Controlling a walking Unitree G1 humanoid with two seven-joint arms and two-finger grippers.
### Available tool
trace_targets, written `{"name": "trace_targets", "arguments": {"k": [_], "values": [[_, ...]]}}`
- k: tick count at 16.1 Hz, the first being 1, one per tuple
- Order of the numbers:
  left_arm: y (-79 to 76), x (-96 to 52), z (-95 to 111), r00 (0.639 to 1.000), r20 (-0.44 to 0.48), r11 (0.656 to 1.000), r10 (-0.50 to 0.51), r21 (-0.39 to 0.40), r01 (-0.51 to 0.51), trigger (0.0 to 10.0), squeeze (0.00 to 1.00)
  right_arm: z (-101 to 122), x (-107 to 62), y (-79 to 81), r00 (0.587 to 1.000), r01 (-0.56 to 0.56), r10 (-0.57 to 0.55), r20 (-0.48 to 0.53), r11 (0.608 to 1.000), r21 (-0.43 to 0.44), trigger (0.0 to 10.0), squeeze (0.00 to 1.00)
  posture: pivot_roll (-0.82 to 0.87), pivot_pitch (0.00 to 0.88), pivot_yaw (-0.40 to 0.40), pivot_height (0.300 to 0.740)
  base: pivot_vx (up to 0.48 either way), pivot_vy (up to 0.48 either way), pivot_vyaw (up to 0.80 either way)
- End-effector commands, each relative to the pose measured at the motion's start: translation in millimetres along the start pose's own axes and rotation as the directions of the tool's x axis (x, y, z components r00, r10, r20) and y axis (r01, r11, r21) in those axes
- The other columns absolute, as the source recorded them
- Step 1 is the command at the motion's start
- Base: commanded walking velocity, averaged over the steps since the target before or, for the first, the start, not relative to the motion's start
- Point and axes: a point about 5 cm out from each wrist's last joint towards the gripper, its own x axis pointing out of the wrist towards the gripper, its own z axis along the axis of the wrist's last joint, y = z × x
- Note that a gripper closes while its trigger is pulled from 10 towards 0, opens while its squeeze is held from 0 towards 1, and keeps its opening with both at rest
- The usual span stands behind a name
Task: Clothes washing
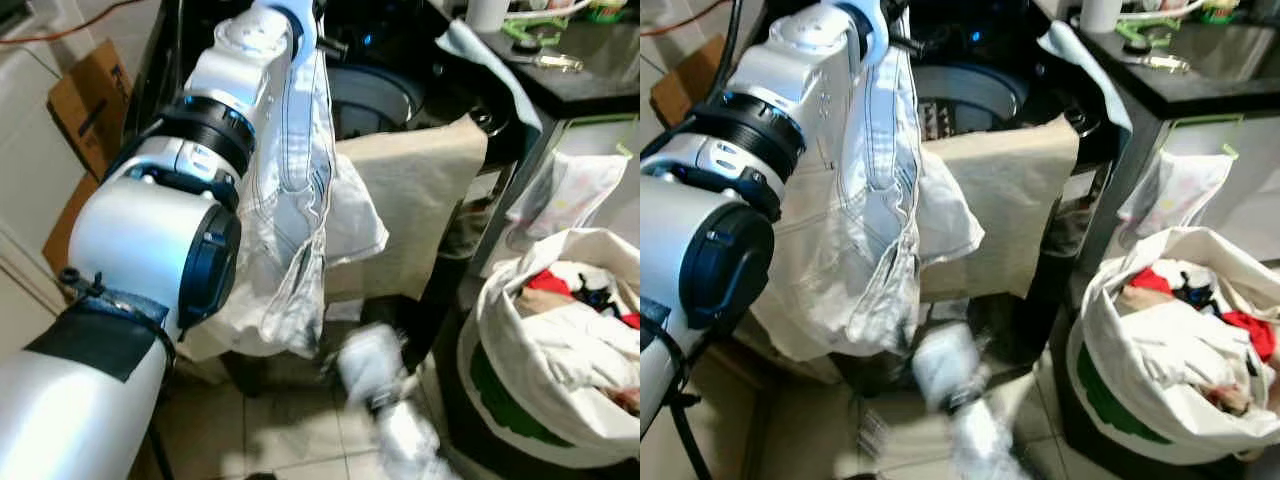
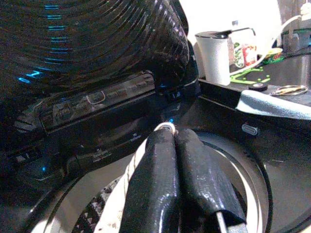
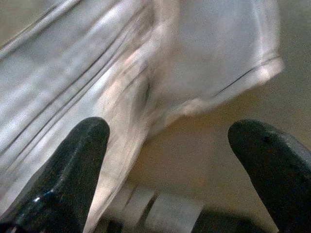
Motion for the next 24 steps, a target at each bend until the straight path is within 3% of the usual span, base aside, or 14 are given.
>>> {"name": "trace_targets", "arguments": {"k": [1, 2, 4, 6, 8, 10, 15, 18, 22, 24], "values": [[-8.6, 1.5, 4, 0.999, 0.001, 0.997, -0.032, 0.069, 0.032, 10.0, 0.0, 13, 16.7, -74.1, 0.997, 0.079, -0.08, 0.025, 0.997, 0.017, 10.0, 0.0, -0.02, 0.0, 0.127, 0.74, 0.0, 0.0, 0.0], [-18.3, 1.9, -13, 0.997, -0.052, 0.991, -0.062, 0.114, 0.068, 10.0, 0.0, 20, 20.3, -93.7, 0.995, 0.091, -0.091, 0.038, 0.996, 0.017, 10.0, 0.0, -0.02, 0.0, 0.13, 0.74, 0.0, 0.0, 0.0], [-40.1, -1.2, -55, 0.974, -0.193, 0.956, -0.115, 0.245, 0.162, 10.0, 0.0, 19, 21.2, -95.3, 0.993, 0.113, -0.114, 0.03, 0.993, 0.016, 10.0, 0.0, -0.03, 0.0, 0.141, 0.74, 0.0, 0.0, 0.0], [-40.9, -2.2, -61, 0.972, -0.21, 0.956, -0.107, 0.248, 0.159, 10.0, 0.0, 39, 31.9, -92.2, 0.991, 0.091, -0.096, 0.096, 0.994, 0.052, 10.0, 0.0, -0.04, 0.0, 0.151, 0.74, 0.0, 0.0, 0.0], [-39.8, -2.2, -61, 0.973, -0.209, 0.957, -0.102, 0.246, 0.153, 10.0, 0.0, 51, 33.7, -87.7, 0.991, -0.001, -0.004, 0.13, 0.999, 0.035, 10.0, 0.0, -0.04, 0.0, 0.144, 0.74, 0.0, 0.0, 0.0], [-36.7, -2.1, -60, 0.976, -0.202, 0.963, -0.086, 0.235, 0.134, 10.0, 0.0, 44, 21.2, -81.6, 0.991, -0.097, 0.095, 0.099, 0.995, 0.024, 10.0, 0.0, -0.04, 0.0, 0.134, 0.74, 0.0, 0.0, 0.0], [-35.2, -0.7, -52, 0.985, -0.16, 0.981, -0.07, 0.17, 0.097, 10.0, 0.0, 64, 16.5, -91.5, 0.971, -0.056, 0.077, 0.226, 0.994, -0.097, 10.0, 0.0, -0.05, 0.0, 0.14, 0.74, 0.0, 0.0, 0.0], [-37.4, 0.7, -44, 0.987, -0.144, 0.98, -0.078, 0.172, 0.102, 10.0, 0.0, 67, 16.3, -92.2, 0.971, -0.055, 0.073, 0.229, 0.995, -0.086, 10.0, 0.0, -0.05, 0.0, 0.151, 0.74, 0.0, 0.0, 0.0], [-33.2, 4.3, -9, 0.997, -0.063, 0.981, -0.054, 0.183, 0.064, 10.0, 0.0, 65, 18.2, -83.8, 0.969, -0.051, 0.064, 0.238, 0.997, -0.062, 10.0, 0.0, -0.06, 0.0, 0.193, 0.74, 0.0, 0.0, 0.0], [-38.7, 5.0, -5, 0.997, -0.054, 0.981, -0.063, 0.182, 0.072, 10.0, 0.0, 65, 18.2, -79.7, 0.969, -0.05, 0.061, 0.241, 0.997, -0.052, 10.0, 0.0, -0.07, 0.0, 0.205, 0.74, 0.0, 0.0, 0.0]]}}
